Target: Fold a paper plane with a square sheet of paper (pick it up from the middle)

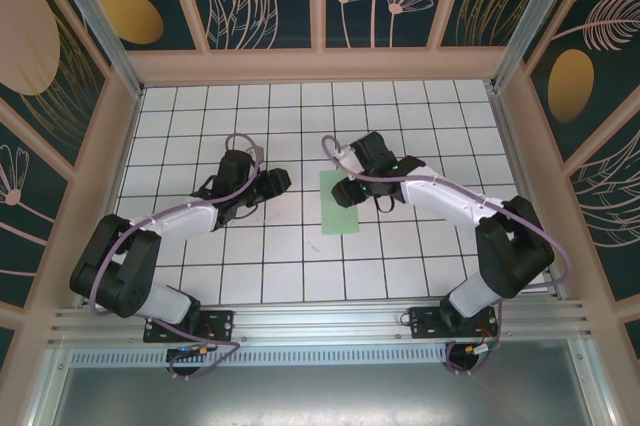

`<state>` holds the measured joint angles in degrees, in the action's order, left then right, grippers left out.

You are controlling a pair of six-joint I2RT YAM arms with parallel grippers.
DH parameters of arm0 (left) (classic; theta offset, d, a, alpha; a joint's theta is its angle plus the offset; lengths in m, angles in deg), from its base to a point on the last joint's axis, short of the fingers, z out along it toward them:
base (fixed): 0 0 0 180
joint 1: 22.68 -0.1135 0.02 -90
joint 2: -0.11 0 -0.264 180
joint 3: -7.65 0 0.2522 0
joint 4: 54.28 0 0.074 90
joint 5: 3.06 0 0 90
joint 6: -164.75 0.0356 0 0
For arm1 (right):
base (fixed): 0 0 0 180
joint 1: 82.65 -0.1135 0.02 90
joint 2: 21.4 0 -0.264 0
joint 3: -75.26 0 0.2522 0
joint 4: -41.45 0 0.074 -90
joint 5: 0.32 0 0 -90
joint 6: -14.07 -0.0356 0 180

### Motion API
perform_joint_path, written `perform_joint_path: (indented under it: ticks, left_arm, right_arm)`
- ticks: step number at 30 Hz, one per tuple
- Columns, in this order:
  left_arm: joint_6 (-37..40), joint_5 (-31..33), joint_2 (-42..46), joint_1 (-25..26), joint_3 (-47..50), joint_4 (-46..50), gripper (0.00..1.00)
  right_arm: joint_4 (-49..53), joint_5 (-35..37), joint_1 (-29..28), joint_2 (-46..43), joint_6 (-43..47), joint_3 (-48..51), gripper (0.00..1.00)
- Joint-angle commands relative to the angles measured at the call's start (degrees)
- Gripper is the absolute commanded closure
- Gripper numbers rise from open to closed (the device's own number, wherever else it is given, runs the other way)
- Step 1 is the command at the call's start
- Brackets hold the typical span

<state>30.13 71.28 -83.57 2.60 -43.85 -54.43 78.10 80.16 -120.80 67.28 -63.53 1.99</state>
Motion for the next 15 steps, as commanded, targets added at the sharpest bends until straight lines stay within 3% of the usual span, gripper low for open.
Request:
perform_joint_path:
  ticks: [1, 4, 8, 15]
  left_arm:
    - [0.2, 2.3, 1.7, -0.1, 0.9, -0.5, 0.51]
    - [0.4, 2.5, 2.1, -0.2, 1.2, -0.4, 0.51]
    - [1.0, 4.2, 2.9, -0.2, 1.5, 0.7, 0.5]
    - [1.3, 4.0, 2.6, -0.1, 1.5, 0.4, 0.5]
  right_arm:
    - [4.0, 0.3, -1.7, 3.4, 26.4, 2.3, 0.49]
    - [4.7, 1.7, -2.3, 6.4, 31.0, 2.2, 0.5]
    - [4.7, -1.7, -4.3, 6.1, 36.0, 3.8, 0.49]
    - [2.7, -0.5, -6.9, 7.5, 37.3, 5.6, 0.48]
